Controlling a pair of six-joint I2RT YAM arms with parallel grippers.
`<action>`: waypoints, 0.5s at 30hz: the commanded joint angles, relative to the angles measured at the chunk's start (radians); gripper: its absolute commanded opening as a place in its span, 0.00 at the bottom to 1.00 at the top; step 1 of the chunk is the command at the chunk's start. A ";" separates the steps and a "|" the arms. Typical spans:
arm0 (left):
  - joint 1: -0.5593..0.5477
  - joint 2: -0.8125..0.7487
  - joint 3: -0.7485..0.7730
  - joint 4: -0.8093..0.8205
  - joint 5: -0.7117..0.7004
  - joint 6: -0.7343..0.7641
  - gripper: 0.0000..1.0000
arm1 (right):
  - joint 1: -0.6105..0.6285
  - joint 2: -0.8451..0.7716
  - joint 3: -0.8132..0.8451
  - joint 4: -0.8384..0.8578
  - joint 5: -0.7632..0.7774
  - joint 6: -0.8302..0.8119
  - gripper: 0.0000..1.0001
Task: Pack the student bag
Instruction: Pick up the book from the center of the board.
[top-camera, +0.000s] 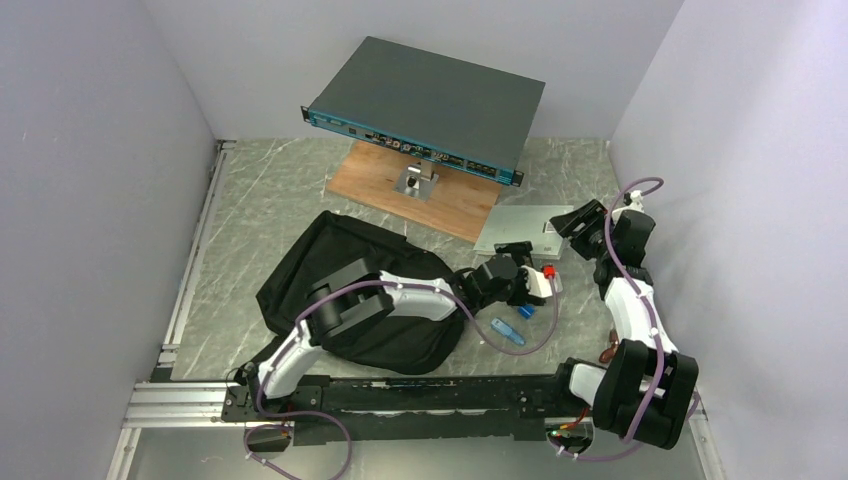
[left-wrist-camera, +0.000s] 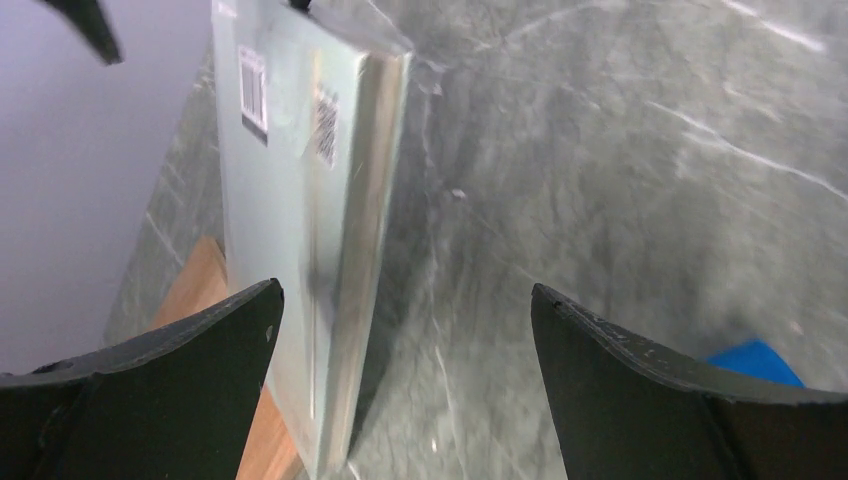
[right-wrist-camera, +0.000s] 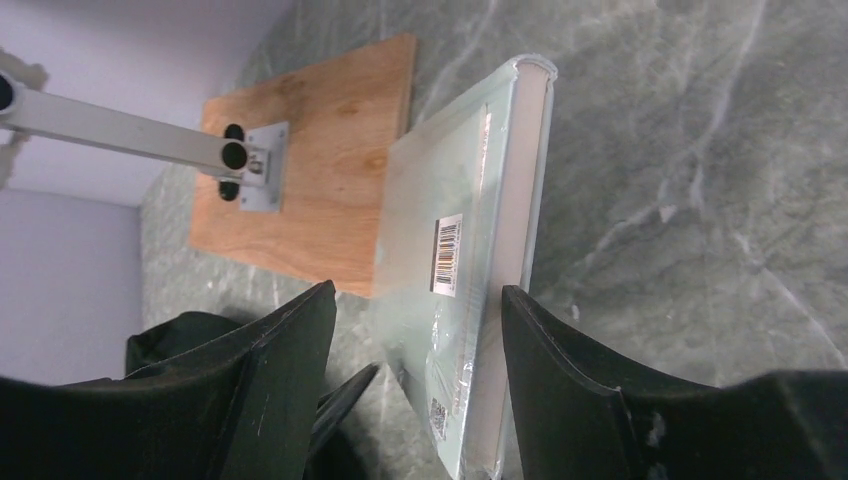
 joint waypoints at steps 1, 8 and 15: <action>-0.005 0.106 0.125 0.147 -0.081 0.102 1.00 | 0.069 -0.003 0.022 -0.025 -0.317 0.106 0.63; -0.009 0.240 0.302 0.236 -0.281 0.212 0.86 | 0.069 -0.009 0.022 -0.031 -0.320 0.113 0.64; -0.008 0.249 0.295 0.345 -0.357 0.259 0.49 | 0.070 -0.017 0.045 -0.057 -0.316 0.095 0.64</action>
